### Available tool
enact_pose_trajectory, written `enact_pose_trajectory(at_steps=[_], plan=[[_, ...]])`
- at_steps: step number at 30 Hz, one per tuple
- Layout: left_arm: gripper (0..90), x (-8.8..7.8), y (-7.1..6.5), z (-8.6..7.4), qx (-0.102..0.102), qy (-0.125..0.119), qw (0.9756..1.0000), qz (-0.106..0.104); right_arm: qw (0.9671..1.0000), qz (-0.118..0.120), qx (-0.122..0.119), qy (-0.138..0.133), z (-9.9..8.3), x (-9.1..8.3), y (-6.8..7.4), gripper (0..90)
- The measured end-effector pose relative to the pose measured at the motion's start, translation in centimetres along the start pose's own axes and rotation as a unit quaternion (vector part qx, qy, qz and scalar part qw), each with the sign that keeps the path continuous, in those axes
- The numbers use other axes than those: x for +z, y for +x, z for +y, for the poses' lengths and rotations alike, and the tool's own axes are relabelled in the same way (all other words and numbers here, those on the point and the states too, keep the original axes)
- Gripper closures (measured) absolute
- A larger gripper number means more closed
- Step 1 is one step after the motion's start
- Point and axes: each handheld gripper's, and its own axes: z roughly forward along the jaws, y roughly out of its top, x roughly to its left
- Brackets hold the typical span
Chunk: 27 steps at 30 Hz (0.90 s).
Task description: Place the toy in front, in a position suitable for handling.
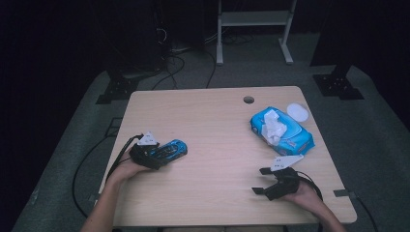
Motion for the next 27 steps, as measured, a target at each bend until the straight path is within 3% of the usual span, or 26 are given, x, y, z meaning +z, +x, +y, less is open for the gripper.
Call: enact_pose_trajectory(at_steps=[10, 12, 13, 16, 20, 26, 27], plan=[[17.1, 0.2, -0.2, 0.1, 0.005, -0.002, 1.0000, -0.006, 1.0000, 0.001, 0.000, 0.001, 0.0, 0.0, 0.0, 16.7], [17.3, 0.3, -0.2, 0.2, -0.002, -0.001, 1.0000, -0.007, 1.0000, 0.001, -0.001, 0.001, 0.0, 0.1, 0.0, 16.7], [17.3, 0.4, -0.1, 0.5, 0.001, 0.021, 0.9997, -0.013, 1.0000, 0.002, -0.001, 0.000, 0.0, 0.0, 0.0, 16.6], [17.4, 0.4, -0.1, 0.9, 0.009, 0.028, 0.9995, -0.013, 1.0000, 0.002, -0.001, 0.000, 0.0, 0.0, 0.0, 16.7], [21.6, 0.8, -0.1, 1.8, 0.022, 0.065, 0.9974, -0.021, 1.0000, 0.002, 0.000, -0.001, 0.0, -0.1, 0.0, 16.6], [22.4, 1.1, 0.0, 2.6, 0.017, 0.097, 0.9948, -0.025, 1.0000, 0.002, -0.002, -0.003, 0.0, -0.2, 0.0, 16.7], [22.8, 1.2, 0.0, 2.9, 0.022, 0.110, 0.9934, -0.023, 1.0000, 0.002, -0.002, -0.003, 0.0, -0.2, 0.0, 16.7]])
